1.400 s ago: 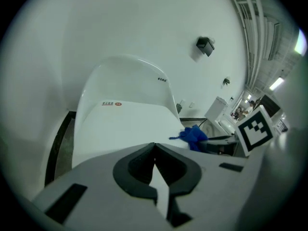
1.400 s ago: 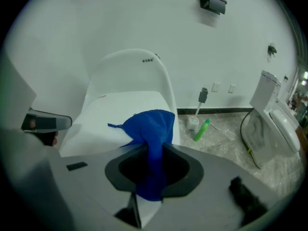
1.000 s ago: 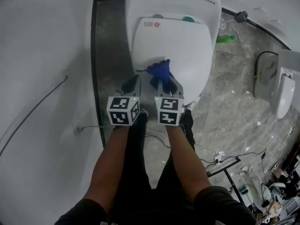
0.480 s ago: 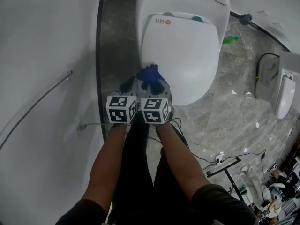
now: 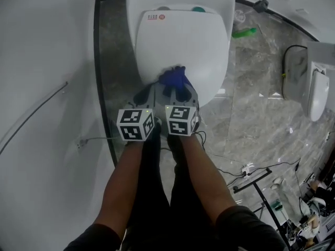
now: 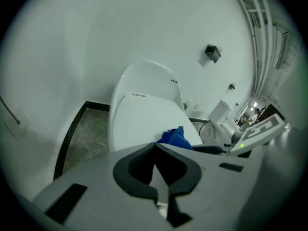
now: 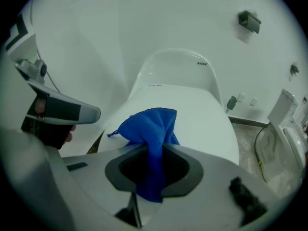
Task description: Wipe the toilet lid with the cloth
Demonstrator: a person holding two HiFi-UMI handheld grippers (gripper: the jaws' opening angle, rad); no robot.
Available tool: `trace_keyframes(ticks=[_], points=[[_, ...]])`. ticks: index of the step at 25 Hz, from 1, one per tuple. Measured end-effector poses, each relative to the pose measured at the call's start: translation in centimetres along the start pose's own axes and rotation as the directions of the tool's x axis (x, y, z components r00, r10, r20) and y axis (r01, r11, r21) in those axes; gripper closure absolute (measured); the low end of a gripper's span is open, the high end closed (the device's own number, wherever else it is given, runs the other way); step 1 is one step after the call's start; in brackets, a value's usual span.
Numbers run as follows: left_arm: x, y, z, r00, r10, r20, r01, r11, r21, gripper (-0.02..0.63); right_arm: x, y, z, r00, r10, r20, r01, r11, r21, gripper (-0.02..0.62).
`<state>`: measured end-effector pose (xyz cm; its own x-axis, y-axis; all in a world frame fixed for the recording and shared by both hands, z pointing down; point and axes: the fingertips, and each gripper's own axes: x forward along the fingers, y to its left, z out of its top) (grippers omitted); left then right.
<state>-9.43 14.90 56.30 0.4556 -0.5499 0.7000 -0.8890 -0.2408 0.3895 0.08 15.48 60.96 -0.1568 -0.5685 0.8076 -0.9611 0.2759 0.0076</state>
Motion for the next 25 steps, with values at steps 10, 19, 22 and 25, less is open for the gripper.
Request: trace_keyframes(ticks=[10,19,22,25], points=[[3.3,-6.7,-0.9,0.999,-0.038,-0.004,0.038,0.999,0.038,0.595,-1.7,-10.7,-2.5,0.996,-0.083,0.04,0.076,0.986,0.151,0.518],[4.3,-6.7,-1.5,1.0,-0.017,-0.01,0.018,0.998,0.053,0.595,-1.4,-18.7,-5.4,0.984,-0.177,0.003,0.171,0.954,0.246,0.519],[4.1,-6.7,-1.7,1.0,-0.015,-0.01,0.016,0.999,0.049,0.595,-1.2,-20.2,-5.9,0.982,-0.19,-0.024,0.19,0.949,0.253,0.52],[3.5,-6.0,-1.9,1.0,-0.001,-0.004,0.001,0.999,0.035,0.595,-1.6,-20.2,-5.6,0.979,-0.202,-0.023,0.201,0.949,0.241,0.518]])
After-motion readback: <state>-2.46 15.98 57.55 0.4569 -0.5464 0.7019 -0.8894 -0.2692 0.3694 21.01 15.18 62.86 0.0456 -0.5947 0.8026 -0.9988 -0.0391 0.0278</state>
